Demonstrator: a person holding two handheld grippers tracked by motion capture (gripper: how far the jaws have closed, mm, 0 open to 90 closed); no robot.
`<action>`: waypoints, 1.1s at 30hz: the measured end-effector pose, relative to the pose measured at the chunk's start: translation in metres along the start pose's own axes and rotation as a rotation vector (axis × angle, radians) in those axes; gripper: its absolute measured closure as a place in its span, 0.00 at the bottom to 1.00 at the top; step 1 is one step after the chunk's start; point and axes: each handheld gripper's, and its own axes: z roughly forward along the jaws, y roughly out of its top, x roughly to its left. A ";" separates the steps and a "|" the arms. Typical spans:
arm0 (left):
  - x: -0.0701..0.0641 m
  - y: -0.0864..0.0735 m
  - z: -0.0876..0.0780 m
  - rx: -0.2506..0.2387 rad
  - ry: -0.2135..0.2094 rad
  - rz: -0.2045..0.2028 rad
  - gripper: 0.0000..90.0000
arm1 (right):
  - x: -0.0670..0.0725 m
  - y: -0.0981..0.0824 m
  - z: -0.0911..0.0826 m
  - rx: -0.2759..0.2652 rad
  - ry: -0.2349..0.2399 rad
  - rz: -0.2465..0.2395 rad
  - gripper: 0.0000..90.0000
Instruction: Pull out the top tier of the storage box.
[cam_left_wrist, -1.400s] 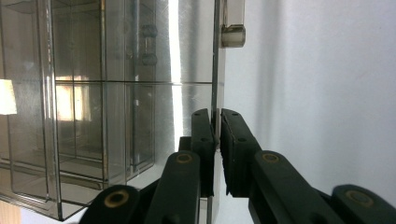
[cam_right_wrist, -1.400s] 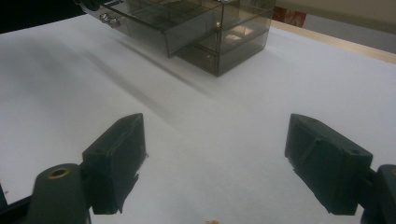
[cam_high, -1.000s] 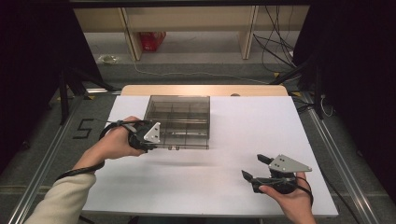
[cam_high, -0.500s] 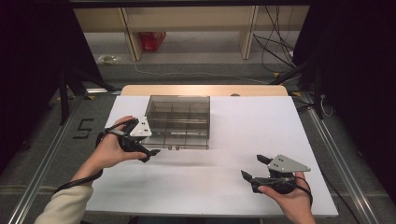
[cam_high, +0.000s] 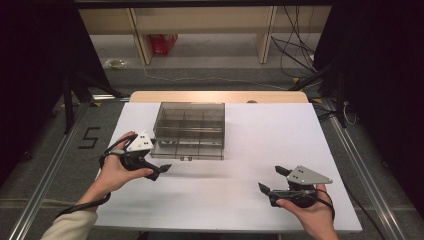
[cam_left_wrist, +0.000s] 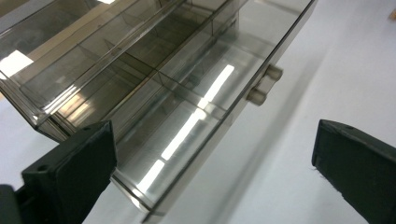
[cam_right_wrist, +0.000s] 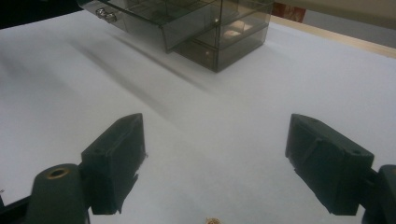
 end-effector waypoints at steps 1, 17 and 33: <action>-0.002 -0.002 -0.001 -0.009 -0.002 -0.007 0.00 | 0.000 0.000 0.000 0.001 0.000 0.000 0.23; -0.038 -0.025 -0.011 -0.076 -0.008 -0.078 0.00 | -0.002 0.001 0.002 0.002 0.003 0.011 0.23; -0.042 -0.031 -0.014 -0.094 -0.024 -0.129 0.00 | -0.003 0.000 0.002 0.000 0.000 0.010 0.22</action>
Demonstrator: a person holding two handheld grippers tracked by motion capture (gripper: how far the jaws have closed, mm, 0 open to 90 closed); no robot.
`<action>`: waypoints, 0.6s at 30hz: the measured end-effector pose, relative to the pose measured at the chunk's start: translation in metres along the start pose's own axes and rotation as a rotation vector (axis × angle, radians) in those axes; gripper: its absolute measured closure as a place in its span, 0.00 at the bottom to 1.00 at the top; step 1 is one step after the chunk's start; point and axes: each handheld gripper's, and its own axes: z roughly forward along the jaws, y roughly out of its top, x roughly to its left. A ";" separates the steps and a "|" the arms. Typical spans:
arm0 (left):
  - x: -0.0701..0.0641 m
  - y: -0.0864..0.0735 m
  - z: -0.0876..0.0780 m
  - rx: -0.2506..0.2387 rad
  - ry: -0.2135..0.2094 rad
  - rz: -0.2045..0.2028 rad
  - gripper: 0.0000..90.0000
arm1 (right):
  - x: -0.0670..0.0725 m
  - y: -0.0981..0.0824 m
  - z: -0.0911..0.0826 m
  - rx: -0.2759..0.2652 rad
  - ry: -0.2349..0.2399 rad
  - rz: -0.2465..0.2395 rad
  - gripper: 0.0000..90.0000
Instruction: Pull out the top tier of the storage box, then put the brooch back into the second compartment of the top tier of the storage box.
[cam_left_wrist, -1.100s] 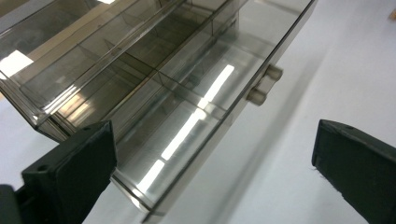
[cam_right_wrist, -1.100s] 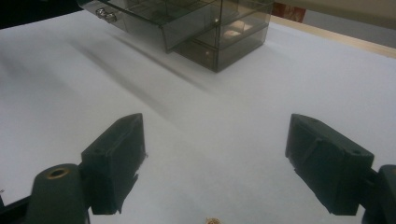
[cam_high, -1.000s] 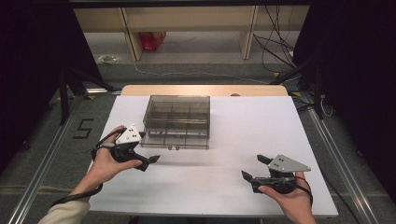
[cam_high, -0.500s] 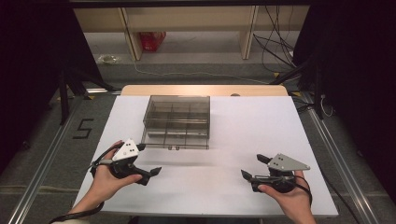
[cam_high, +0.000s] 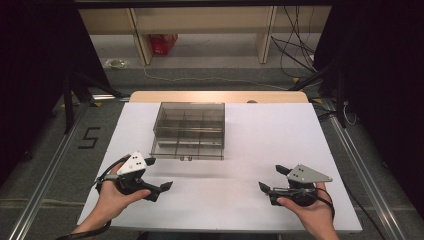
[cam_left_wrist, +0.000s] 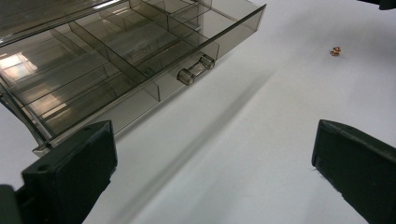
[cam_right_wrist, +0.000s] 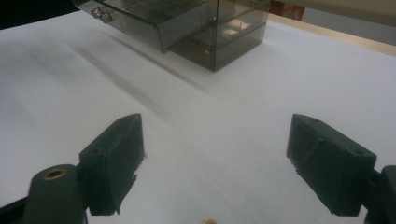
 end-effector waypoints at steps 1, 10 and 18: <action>0.000 -0.001 0.000 0.001 0.004 0.000 0.00 | 0.000 0.000 0.000 0.000 0.001 -0.001 0.22; 0.002 -0.002 0.000 -0.004 0.014 -0.005 0.00 | 0.001 0.001 0.003 0.010 0.006 0.000 0.22; 0.003 -0.004 0.001 -0.008 0.018 -0.021 0.00 | -0.001 -0.001 0.007 0.048 -0.012 0.016 0.23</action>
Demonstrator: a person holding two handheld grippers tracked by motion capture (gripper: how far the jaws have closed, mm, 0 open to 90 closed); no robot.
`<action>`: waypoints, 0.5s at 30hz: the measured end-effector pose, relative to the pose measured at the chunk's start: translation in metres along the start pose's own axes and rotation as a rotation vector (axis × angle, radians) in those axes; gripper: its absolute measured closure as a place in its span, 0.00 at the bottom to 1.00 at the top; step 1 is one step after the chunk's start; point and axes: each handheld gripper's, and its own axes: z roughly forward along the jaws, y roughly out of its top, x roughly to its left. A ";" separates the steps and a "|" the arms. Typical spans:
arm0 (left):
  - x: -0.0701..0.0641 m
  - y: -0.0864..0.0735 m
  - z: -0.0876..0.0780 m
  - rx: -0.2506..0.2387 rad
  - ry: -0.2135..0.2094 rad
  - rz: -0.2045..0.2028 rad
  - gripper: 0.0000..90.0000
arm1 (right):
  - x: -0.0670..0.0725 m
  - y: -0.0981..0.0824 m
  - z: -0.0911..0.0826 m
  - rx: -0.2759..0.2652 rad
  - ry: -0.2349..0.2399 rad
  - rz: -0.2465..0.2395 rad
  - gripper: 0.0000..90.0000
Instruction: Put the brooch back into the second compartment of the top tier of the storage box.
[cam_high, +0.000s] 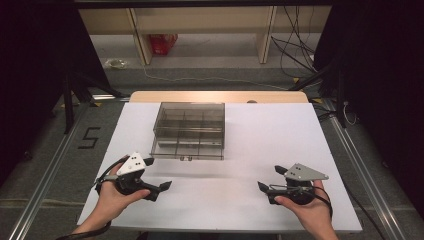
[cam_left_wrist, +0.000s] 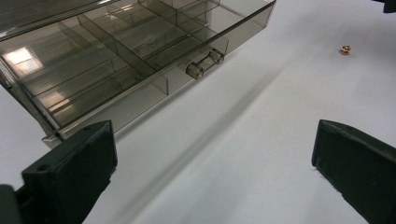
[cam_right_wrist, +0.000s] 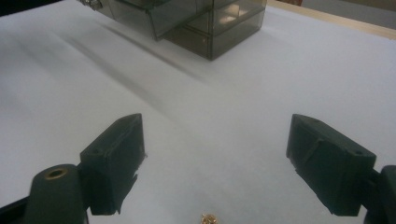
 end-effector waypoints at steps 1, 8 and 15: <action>0.000 0.000 0.000 -0.006 0.000 -0.008 0.00 | 0.000 -0.001 0.000 0.012 -0.001 -0.005 0.23; 0.002 -0.001 0.000 -0.007 0.016 -0.017 0.00 | -0.001 -0.002 0.002 0.045 0.001 0.007 0.25; 0.003 -0.002 0.001 -0.004 0.009 -0.021 0.00 | -0.001 -0.006 0.009 0.128 0.000 0.011 0.30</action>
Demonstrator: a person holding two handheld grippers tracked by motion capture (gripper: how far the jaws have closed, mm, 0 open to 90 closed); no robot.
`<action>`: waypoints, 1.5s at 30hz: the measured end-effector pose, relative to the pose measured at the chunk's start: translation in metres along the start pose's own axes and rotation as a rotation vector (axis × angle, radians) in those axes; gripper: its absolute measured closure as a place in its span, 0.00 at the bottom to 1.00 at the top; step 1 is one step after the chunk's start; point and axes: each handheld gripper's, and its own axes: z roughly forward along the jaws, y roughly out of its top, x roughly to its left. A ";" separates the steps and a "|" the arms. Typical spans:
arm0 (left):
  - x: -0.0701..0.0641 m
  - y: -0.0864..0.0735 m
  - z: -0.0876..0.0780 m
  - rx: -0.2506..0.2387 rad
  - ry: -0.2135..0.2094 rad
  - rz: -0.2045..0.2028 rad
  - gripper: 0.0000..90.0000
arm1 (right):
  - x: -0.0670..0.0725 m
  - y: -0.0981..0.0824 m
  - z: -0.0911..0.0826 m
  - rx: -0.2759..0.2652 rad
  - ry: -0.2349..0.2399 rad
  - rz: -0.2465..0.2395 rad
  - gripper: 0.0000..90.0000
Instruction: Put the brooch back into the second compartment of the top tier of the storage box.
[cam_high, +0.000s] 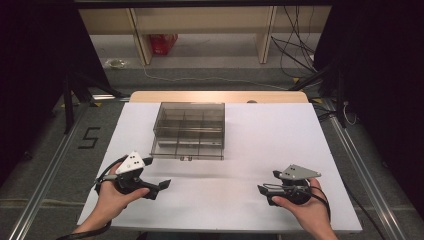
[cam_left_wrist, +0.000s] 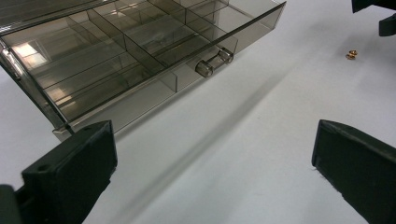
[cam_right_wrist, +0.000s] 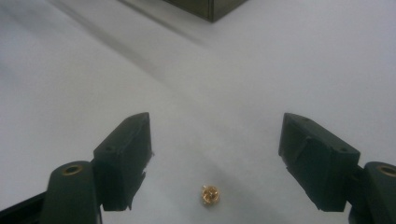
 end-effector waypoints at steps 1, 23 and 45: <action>0.000 0.000 0.000 0.000 -0.001 0.000 0.00 | 0.000 -0.001 0.001 0.009 0.004 0.006 0.31; -0.002 0.001 0.001 0.003 -0.006 0.012 0.00 | 0.004 -0.012 0.024 0.241 -0.029 -0.027 0.47; -0.002 0.001 0.002 0.003 -0.017 0.009 0.00 | 0.007 -0.004 0.027 0.303 -0.041 -0.013 0.62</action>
